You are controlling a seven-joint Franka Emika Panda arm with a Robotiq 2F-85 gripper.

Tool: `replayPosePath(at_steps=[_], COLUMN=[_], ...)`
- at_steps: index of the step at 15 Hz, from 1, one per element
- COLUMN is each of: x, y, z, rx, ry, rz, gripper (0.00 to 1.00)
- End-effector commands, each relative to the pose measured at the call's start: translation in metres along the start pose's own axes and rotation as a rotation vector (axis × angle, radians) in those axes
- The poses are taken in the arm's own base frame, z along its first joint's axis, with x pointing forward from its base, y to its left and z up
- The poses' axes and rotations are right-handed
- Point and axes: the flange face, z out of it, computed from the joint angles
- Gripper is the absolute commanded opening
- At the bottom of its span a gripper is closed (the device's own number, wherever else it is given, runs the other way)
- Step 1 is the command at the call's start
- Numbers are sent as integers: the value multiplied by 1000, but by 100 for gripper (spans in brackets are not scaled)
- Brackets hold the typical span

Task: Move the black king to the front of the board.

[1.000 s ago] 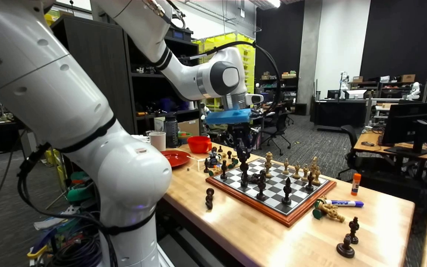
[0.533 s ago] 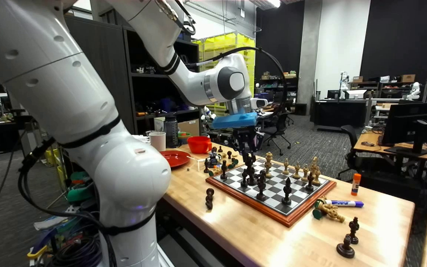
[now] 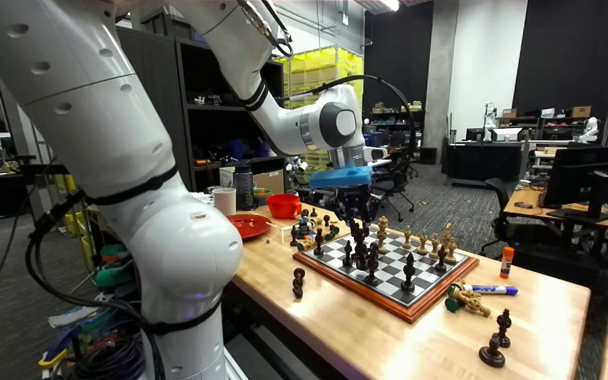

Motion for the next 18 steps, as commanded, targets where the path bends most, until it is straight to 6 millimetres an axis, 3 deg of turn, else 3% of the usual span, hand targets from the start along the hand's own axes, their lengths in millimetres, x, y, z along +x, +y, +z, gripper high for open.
replayPosePath(at_steps=[1, 8, 18], x=[6, 5, 2], y=[5, 5, -3], z=[4, 12, 4], rx=[-26, -41, -31], ry=[-9, -49, -72], rz=[10, 21, 19], gripper=[7, 7, 7])
